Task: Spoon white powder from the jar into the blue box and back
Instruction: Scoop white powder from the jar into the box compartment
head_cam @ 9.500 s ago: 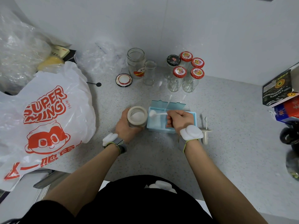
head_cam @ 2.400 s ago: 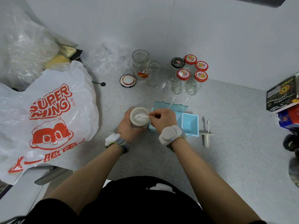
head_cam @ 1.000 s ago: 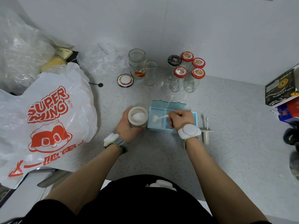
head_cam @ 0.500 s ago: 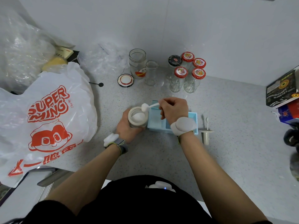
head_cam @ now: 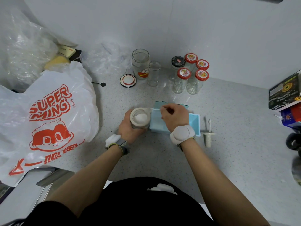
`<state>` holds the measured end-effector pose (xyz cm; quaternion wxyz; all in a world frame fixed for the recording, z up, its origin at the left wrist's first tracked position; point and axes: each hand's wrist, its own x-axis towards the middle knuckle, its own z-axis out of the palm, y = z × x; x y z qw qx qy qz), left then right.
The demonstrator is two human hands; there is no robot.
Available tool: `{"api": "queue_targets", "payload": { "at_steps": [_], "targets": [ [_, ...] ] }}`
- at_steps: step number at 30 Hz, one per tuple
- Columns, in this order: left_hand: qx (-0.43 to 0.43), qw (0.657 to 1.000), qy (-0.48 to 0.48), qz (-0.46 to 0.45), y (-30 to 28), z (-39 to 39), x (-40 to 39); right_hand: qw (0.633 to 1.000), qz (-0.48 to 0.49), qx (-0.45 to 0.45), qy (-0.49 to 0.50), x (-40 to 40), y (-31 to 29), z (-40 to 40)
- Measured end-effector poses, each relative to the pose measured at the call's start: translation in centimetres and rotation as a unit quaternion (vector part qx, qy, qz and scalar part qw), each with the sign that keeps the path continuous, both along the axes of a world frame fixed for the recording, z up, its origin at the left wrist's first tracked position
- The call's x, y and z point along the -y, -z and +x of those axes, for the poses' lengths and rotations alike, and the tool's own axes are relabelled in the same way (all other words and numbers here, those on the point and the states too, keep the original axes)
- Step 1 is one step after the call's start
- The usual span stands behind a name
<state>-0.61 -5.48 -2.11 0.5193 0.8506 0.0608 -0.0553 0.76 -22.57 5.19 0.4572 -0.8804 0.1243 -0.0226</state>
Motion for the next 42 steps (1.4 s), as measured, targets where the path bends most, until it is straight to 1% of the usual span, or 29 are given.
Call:
{"api": "queue_targets", "payload": {
  "at_steps": [2, 4, 8, 12, 15, 18, 21, 24, 35, 42],
  "targets": [
    [-0.006, 1.0, -0.002, -0.004, 0.1, 0.0, 0.0, 0.999, -0.022, -0.007, 0.04, 0.9, 0.1, 0.0],
    [-0.004, 1.0, 0.0, -0.004, 0.1, -0.1, -0.1, 0.998, -0.049, -0.019, 0.04, 1.6, 0.5, -0.1],
    [-0.003, 1.0, 0.003, -0.006, 0.0, -0.1, -0.1, 0.992, -0.102, -0.066, -0.046, 1.9, 2.1, -0.2],
    [-0.005, 1.0, 0.002, 0.001, 0.2, -0.1, -0.1, 0.981, -0.119, -0.115, -0.1, 1.3, 2.8, -0.3],
    [-0.006, 1.0, 0.001, 0.002, 0.3, -0.1, -0.1, 0.986, -0.078, -0.133, -0.066, 1.2, 3.0, -0.5],
    [-0.008, 1.0, 0.002, -0.002, 0.3, 0.0, -0.1, 0.99, 0.007, -0.138, 0.026, 1.4, 3.1, -0.8],
    [-0.006, 1.0, 0.002, -0.003, 0.3, 0.0, -0.1, 0.978, 0.107, -0.144, 0.109, 1.8, 2.9, -1.0],
    [-0.006, 1.0, 0.007, -0.002, 0.2, -0.1, -0.2, 0.965, 0.171, -0.141, 0.138, 2.0, 2.8, -0.8],
    [-0.016, 1.0, -0.001, -0.003, 0.3, -0.1, -0.2, 0.957, 0.212, -0.123, 0.158, 2.2, 2.7, -1.0],
    [-0.015, 1.0, -0.001, -0.006, -0.1, -0.2, -0.1, 0.958, 0.229, -0.095, 0.142, 2.2, 0.4, -0.5]
  ]
}}
